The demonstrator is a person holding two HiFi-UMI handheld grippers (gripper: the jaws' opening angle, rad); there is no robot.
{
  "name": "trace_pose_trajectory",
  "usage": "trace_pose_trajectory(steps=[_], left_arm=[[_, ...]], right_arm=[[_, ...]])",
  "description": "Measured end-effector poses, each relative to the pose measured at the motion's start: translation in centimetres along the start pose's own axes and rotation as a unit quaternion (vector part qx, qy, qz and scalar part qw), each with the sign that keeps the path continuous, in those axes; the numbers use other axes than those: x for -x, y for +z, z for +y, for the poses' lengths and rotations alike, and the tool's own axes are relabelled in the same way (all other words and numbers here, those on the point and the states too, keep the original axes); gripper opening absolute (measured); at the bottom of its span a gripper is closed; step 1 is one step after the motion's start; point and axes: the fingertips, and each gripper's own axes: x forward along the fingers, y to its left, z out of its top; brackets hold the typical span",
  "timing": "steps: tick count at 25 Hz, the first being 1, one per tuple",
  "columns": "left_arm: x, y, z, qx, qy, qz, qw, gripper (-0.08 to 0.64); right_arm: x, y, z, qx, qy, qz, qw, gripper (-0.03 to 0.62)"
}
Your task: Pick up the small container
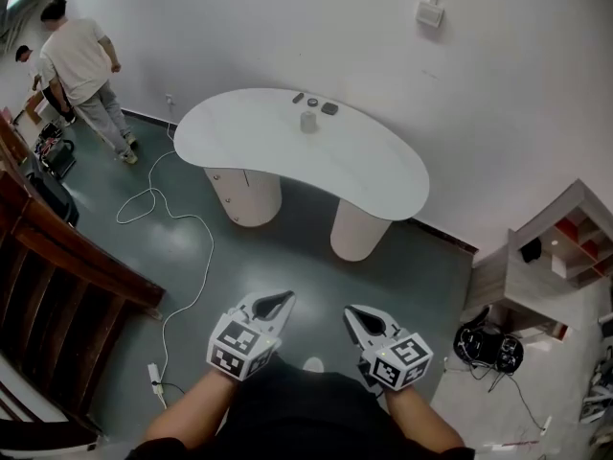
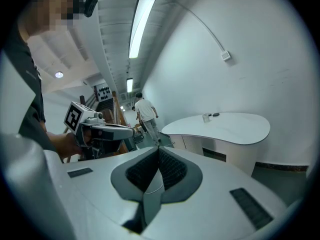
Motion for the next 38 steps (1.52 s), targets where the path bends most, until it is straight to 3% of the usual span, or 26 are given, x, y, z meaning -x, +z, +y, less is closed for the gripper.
trace_pose_trajectory(steps=[15,33,38], left_arm=[[-0.9,-0.8,4.6,0.020,0.019,0.009,0.9996,0.015],[-7.2,5.0,20.3,-0.008,-0.013,-0.009,0.9998,0.015],[-7.9,5.7,24.1,-0.029,-0.032,0.003,0.9991,0.015]], right_arm=[[-4.7,0.3,-1.6,-0.006,0.011,0.018,1.000,-0.005],[-18.3,7.0,-6.5,0.017,-0.029,0.034,0.999,-0.003],[-21.9,8.3,-7.0,0.019,-0.043,0.036,0.998,-0.005]])
